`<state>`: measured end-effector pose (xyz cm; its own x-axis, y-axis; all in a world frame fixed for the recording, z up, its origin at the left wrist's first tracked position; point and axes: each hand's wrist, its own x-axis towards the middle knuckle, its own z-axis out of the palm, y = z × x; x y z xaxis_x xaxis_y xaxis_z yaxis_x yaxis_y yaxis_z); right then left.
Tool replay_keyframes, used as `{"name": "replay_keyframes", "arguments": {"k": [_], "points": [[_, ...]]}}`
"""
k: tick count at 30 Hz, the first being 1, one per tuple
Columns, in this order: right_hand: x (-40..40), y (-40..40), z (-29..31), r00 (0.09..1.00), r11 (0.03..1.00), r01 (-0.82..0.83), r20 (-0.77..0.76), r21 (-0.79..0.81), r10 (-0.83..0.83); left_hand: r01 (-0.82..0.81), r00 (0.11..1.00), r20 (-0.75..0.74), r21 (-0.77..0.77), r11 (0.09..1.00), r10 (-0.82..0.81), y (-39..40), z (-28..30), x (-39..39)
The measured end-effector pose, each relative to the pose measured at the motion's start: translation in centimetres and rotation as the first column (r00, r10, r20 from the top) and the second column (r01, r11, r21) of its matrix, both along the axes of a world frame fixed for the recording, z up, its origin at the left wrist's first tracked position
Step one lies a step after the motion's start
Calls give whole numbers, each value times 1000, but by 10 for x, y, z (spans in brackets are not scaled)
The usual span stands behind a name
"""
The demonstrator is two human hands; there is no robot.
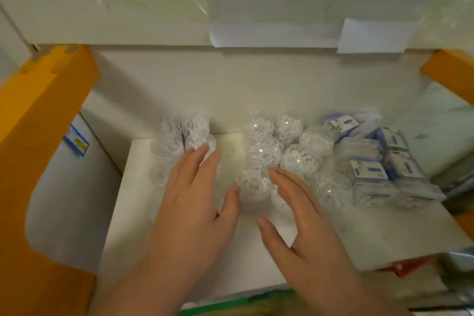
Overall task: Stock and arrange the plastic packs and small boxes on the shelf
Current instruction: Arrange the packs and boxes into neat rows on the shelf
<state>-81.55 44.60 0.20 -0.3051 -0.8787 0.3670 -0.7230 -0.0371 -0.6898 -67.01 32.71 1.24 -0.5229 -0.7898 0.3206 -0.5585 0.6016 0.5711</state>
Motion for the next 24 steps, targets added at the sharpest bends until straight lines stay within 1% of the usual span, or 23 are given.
{"name": "replay_keyframes", "arguments": {"k": [3, 6, 8, 10, 12, 14, 16, 18, 21, 24], "points": [[-39, 4, 14, 994, 994, 102, -40, -25, -103, 69, 997, 37, 8, 998, -69, 4, 8, -31], [-85, -1, 26, 979, 982, 188, -90, 34, -184, 125, 988, 86, 25, 992, -127, -2, 16, -64], [-116, -10, 32, 968, 970, 225, -137, 96, -211, 112, 986, 115, 66, 992, -119, -13, 19, -87], [-143, -25, 39, 958, 950, 257, -179, 178, -225, 60, 982, 172, 122, 991, -81, -27, 23, -110], [-161, -43, 43, 946, 917, 274, -252, 288, -204, -9, 966, 256, 191, 982, -41, -42, 25, -133], [-173, -60, 43, 930, 887, 267, -343, 378, -134, -71, 938, 346, 241, 968, -17, -57, 26, -153], [-179, -76, 40, 925, 879, 235, -373, 415, -71, -121, 910, 415, 245, 962, 8, -66, 23, -167], [-182, -92, 35, 926, 873, 208, -376, 440, -31, -171, 886, 460, 202, 964, 61, -70, 17, -174], [-184, -111, 30, 930, 864, 195, -367, 464, -12, -227, 883, 448, 152, 962, 138, -72, 9, -178], [-185, -126, 24, 929, 869, 195, -370, 456, -14, -265, 890, 416, 140, 954, 186, -74, 8, -181]]}}
